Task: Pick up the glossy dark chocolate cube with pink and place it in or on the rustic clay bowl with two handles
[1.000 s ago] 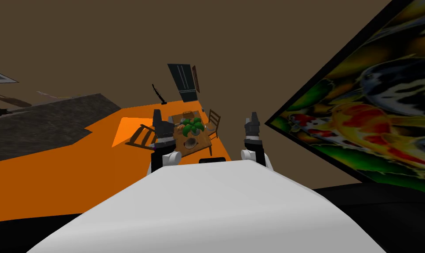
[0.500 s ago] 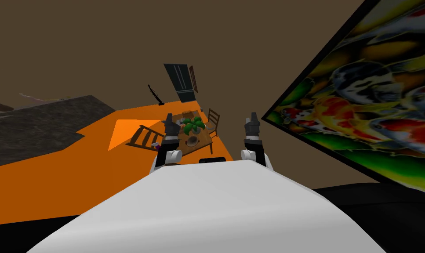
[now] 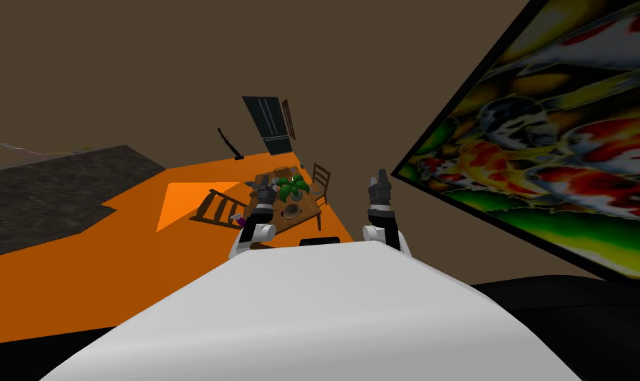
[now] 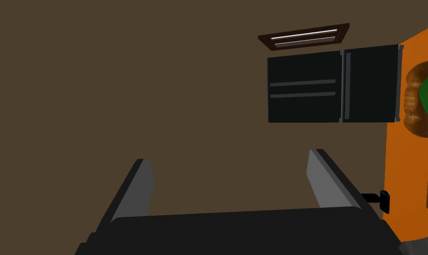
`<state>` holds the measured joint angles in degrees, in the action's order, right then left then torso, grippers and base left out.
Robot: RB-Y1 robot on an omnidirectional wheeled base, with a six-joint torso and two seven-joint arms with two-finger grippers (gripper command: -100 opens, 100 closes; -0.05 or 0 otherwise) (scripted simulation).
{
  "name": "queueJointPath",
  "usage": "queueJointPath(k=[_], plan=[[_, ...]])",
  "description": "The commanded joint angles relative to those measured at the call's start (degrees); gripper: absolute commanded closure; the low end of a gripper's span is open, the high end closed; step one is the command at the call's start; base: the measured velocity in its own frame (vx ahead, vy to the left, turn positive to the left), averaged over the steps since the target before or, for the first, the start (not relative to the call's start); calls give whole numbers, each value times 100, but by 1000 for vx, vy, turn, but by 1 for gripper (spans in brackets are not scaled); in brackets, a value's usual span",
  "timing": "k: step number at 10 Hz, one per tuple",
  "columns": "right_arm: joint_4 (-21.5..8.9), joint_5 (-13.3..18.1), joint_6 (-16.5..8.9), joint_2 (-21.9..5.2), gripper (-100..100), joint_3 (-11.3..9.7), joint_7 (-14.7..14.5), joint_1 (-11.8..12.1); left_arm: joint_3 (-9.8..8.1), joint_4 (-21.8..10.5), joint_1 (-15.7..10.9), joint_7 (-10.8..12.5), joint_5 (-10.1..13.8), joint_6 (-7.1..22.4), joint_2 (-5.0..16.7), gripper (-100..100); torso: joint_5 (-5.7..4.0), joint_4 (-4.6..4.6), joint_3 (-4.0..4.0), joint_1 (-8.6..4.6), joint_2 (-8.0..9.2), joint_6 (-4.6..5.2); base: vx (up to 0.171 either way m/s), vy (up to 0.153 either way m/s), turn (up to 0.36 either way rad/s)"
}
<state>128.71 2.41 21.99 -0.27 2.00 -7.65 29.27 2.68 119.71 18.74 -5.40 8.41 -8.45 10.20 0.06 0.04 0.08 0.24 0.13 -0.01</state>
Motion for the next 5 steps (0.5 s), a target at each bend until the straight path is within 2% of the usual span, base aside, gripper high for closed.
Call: queueJointPath(k=[1,2,3,4,5], plan=[[0,0,0,0,0,0,0,0,22,-283,-116,52,120,212,140,-100,0,0,0,0,0,0,-43,56,-86],[0,0,0,0,0,0,0,0,39,-421,-240,96,230,402,262,-100,0,-1,0,0,0,2,-79,74,-150],[0,0,0,0,0,0,0,-1,39,-538,-240,96,230,402,262,-100,1,1,5,6,9,2,-67,60,-56],[0,0,0,0,0,0,0,0,56,-722,-368,144,346,600,385,-100,1,1,4,2,8,0,-57,54,-108],[0,0,0,0,0,0,0,-1,56,-805,-368,144,346,600,385,-100,0,1,3,1,6,1,-41,48,-47]])
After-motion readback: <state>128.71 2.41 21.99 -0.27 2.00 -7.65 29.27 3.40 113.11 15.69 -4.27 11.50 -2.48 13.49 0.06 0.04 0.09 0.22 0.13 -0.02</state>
